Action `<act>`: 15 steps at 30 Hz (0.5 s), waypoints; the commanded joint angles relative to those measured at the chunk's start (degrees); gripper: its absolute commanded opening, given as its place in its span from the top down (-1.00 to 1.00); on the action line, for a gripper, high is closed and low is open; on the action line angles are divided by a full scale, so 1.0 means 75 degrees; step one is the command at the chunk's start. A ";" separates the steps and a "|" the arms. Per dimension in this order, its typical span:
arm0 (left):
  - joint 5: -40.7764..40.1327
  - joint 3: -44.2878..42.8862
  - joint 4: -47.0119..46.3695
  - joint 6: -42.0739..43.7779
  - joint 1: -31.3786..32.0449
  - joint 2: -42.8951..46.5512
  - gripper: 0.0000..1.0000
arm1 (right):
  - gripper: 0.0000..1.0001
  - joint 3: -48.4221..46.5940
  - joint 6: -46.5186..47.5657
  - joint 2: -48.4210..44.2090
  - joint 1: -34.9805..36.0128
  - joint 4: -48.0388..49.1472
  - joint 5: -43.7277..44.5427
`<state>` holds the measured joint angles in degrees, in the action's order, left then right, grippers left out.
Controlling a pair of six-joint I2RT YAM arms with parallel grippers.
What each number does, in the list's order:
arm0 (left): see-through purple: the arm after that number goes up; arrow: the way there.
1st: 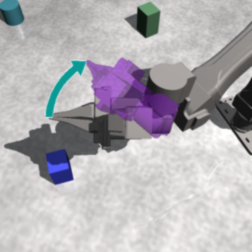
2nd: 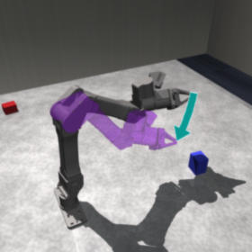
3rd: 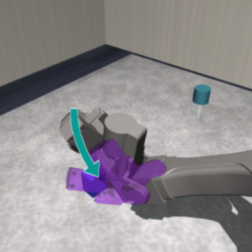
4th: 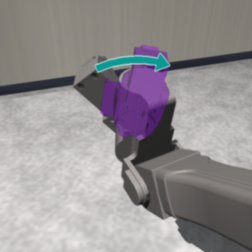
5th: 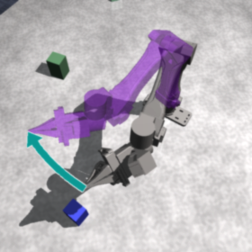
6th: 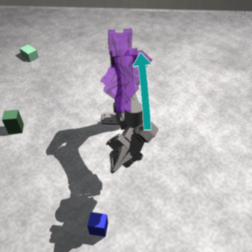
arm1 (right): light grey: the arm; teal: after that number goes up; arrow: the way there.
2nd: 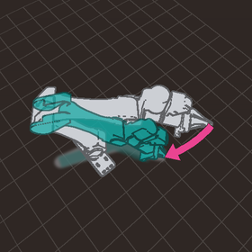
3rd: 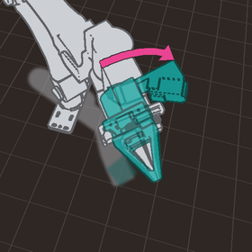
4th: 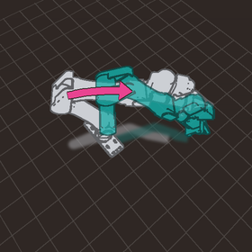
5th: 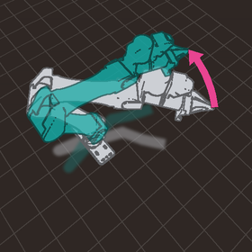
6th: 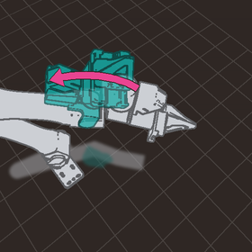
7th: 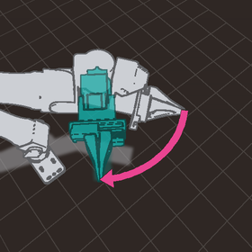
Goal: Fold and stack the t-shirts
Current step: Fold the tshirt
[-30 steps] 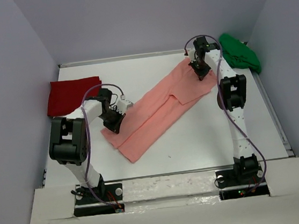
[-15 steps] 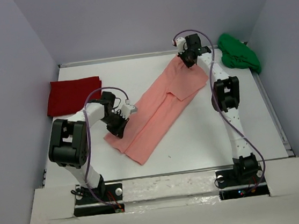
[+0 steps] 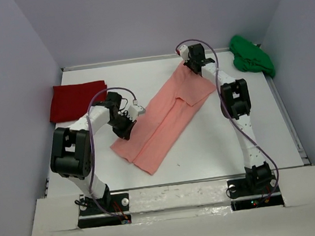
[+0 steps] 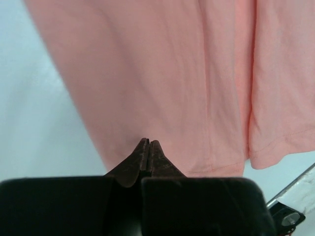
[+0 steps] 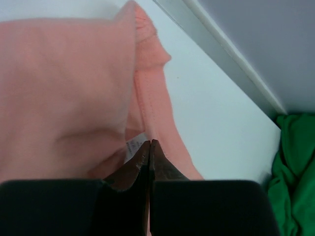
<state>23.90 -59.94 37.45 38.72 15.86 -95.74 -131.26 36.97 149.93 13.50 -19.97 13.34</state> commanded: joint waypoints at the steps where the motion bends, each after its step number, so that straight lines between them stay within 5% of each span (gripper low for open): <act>1: -0.0350 -0.0562 -0.0211 0.0158 -0.0285 0.0648 1.00 | 1.00 -0.0064 0.0297 -0.0666 -0.0042 0.1021 0.1031; 8: -0.0175 -0.2048 0.0022 0.0380 -0.1198 0.1000 1.00 | 1.00 0.0251 0.1024 -0.0899 -0.0042 0.2193 0.2369; 15: -0.0433 -0.1993 -0.0809 -0.0228 -0.1738 0.1422 1.00 | 1.00 0.1785 -0.0789 -0.3169 -0.0042 -0.0074 0.0359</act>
<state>21.80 -74.72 34.04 39.81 4.34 -87.53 -120.66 39.53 139.24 13.39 -13.50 24.51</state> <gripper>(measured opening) 0.014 0.009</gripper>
